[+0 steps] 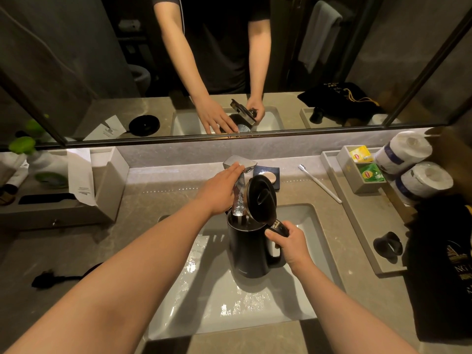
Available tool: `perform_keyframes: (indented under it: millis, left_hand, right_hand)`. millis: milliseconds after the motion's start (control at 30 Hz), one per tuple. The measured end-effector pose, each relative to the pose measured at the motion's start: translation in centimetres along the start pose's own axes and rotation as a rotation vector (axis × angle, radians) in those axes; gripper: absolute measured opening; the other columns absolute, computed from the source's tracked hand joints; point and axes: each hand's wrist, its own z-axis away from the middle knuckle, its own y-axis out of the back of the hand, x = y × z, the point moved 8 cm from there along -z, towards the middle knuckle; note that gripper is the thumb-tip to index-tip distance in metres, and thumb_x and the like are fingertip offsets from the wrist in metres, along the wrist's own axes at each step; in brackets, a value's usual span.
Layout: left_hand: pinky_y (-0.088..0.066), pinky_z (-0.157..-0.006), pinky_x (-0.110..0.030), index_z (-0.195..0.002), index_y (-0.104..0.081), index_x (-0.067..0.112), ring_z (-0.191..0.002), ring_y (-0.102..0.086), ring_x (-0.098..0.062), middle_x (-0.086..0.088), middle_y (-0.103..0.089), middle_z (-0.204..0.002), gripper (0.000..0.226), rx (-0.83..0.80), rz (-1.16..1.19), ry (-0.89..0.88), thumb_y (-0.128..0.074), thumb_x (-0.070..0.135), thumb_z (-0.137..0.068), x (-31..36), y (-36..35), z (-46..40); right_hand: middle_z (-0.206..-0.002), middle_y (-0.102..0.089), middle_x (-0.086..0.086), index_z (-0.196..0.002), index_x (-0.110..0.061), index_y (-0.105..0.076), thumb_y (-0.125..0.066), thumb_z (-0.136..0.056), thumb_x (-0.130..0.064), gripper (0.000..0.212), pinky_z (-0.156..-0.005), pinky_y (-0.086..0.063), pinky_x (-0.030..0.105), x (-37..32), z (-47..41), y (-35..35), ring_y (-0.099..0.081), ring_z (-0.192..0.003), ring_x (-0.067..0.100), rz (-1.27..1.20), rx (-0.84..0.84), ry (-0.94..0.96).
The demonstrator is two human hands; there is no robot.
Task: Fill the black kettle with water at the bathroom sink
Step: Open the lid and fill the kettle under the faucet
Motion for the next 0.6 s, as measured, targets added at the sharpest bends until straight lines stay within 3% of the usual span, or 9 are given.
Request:
perform_keyframes:
  millis: [600]
  left_hand:
    - [-0.029, -0.114, -0.045, -0.153, -0.014, 0.027, -0.145, -0.022, -0.023, 0.002, -0.011, -0.163, 0.078, -0.013, 0.014, -0.002, -0.050, 0.005, -0.088, 0.30, 0.34, 0.23]
  right_hand:
    - [-0.069, -0.063, -0.004, -0.083, -0.016, -0.067, -0.079, -0.077, -0.019, 0.014, -0.054, -0.048, 0.024, 0.39, -0.07, 0.08, -0.057, -0.063, 0.014, -0.015, -0.002, 0.007]
